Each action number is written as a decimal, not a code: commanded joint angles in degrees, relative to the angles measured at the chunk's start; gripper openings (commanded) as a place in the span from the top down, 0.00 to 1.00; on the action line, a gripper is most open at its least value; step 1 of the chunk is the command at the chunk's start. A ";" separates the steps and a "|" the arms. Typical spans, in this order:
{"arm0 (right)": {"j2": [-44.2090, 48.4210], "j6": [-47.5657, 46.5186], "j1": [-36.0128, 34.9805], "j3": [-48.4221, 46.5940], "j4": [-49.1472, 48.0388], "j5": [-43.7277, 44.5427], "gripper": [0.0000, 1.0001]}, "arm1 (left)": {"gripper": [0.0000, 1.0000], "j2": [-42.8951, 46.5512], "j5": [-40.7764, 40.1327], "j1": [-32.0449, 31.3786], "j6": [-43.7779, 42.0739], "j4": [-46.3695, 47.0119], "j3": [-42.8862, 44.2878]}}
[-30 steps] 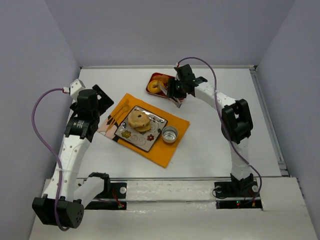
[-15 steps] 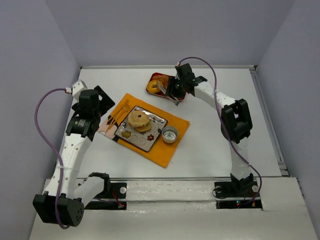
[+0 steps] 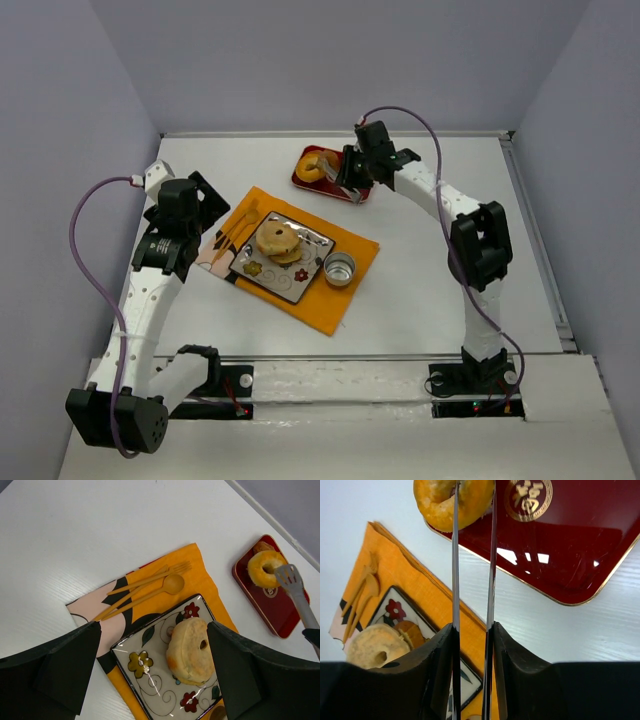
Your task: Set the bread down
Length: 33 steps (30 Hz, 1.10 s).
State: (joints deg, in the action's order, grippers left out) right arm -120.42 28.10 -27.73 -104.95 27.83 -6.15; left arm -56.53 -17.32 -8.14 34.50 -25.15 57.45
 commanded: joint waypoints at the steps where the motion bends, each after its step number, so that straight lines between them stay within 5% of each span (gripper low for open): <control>1: 10.20 -3.22 0.22 0.18 -6.21 3.16 0.93 | 0.01 0.81 -0.17 0.14 -0.93 1.06 0.03; 6: 17.84 -7.53 0.22 6.06 -11.13 -1.22 0.93 | 0.01 1.51 -0.08 0.14 -1.01 1.24 0.03; 13: 29.35 -18.32 -0.65 17.39 -11.31 -18.25 0.93 | 0.01 2.30 -0.26 0.14 -1.19 1.50 0.29; 20: 42.53 -27.48 -7.25 32.24 -4.56 -21.78 0.93 | 0.01 1.87 0.01 0.14 -1.54 2.03 0.47; 26: 46.15 -37.48 -14.63 37.62 3.09 -25.92 0.93 | 0.01 0.46 0.45 0.14 -1.54 2.65 0.56; 33: 44.93 -36.62 -14.64 40.78 5.83 -24.96 0.93 | 0.01 0.72 0.27 0.14 -1.63 2.29 0.91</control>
State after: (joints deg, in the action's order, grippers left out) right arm -75.77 -6.68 -42.54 -64.97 33.06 -30.48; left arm -56.66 -16.95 -8.14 33.89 -24.47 57.45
